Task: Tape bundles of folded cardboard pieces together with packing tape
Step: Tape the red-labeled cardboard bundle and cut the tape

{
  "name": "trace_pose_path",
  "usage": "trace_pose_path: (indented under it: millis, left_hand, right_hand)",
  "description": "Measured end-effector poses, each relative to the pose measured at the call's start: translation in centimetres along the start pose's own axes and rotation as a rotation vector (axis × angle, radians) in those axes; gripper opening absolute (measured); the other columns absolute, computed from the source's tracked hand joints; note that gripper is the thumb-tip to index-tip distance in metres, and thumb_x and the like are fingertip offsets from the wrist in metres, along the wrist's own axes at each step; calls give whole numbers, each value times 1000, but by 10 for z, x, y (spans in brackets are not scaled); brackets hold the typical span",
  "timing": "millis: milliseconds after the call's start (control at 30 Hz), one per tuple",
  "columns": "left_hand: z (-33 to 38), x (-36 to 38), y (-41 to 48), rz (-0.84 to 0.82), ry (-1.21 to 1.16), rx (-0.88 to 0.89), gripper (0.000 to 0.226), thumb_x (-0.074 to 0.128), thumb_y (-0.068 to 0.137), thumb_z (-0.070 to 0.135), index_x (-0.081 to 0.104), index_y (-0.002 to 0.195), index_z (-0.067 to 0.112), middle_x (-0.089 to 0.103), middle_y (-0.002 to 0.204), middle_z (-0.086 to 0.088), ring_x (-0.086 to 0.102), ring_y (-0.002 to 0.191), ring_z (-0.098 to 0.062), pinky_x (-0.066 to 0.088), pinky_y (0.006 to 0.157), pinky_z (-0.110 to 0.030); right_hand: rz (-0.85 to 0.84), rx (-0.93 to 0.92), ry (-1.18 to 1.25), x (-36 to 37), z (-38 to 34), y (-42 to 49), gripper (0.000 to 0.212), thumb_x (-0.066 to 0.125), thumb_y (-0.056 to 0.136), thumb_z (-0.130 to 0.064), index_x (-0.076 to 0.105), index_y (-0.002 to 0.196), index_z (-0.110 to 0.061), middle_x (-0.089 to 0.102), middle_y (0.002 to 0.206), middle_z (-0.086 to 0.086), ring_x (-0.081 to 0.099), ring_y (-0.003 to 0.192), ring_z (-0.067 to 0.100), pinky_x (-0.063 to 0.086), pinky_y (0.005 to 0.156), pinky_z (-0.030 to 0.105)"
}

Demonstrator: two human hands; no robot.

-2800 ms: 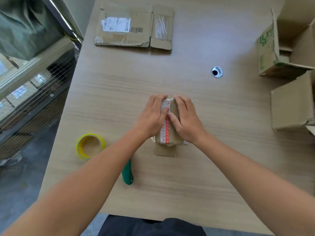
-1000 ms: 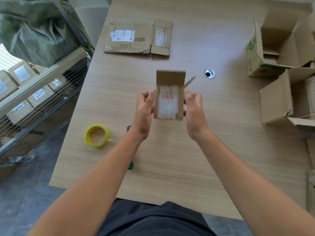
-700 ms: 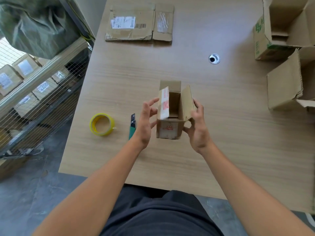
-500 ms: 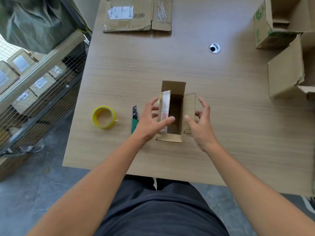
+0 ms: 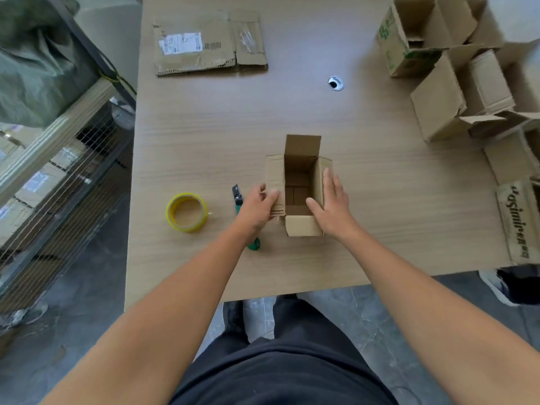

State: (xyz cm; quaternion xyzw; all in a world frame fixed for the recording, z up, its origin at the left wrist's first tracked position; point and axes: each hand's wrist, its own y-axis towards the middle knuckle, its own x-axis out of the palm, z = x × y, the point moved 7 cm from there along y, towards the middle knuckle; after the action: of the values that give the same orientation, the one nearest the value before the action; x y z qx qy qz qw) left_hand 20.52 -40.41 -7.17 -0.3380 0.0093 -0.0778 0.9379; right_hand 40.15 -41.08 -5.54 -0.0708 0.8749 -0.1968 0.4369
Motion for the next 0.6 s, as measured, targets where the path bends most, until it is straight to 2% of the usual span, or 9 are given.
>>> trace_pose_path:
  millis: [67, 167, 233, 333, 400, 600]
  left_hand:
    - [10, 7, -4, -53, 24, 44, 49, 63, 95, 45, 51, 138, 25, 66, 122, 3, 67, 108, -15, 58, 89, -37]
    - [22, 20, -10, 56, 135, 134, 27, 59, 96, 32, 65, 121, 23, 72, 111, -2, 69, 103, -23, 57, 92, -49]
    - [33, 44, -14, 75, 186, 177, 16, 55, 97, 31, 67, 105, 28, 73, 101, -1, 69, 95, -24, 58, 88, -53]
    - [46, 102, -17, -16, 209, 222, 12, 53, 93, 31, 64, 92, 31, 72, 98, -2, 70, 93, -27, 59, 83, -55]
    - [48, 148, -13, -57, 203, 198, 13, 50, 94, 28, 64, 96, 28, 71, 101, -6, 69, 97, -33, 58, 84, -58]
    - [47, 310, 23, -91, 190, 122, 31, 44, 103, 23, 53, 130, 15, 62, 125, -11, 62, 111, -31, 54, 95, -55]
  right_hand:
    - [27, 13, -31, -12, 3, -8, 76, 37, 104, -55, -8, 162, -32, -18, 170, 2, -18, 156, 23, -9, 124, 40]
    - [147, 48, -77, -44, 19, -38, 70, 37, 105, -53, 6, 163, -28, -11, 171, 4, -13, 157, 23, -4, 127, 42]
    - [268, 90, -102, -73, 42, -69, 66, 38, 105, -52, 17, 162, -26, -1, 171, 3, -5, 158, 21, 1, 128, 45]
    - [386, 177, -130, -119, 95, -120, 64, 37, 105, -51, 21, 162, -26, 13, 170, 0, 2, 158, 18, 1, 127, 45]
    - [441, 239, -143, -150, 136, -147, 63, 39, 106, -47, 23, 162, -22, 15, 170, 2, 3, 158, 18, 0, 127, 43]
    - [536, 314, -88, -222, 242, -161, 62, 38, 107, -42, 22, 162, -18, 14, 170, 5, 2, 158, 19, 1, 128, 43]
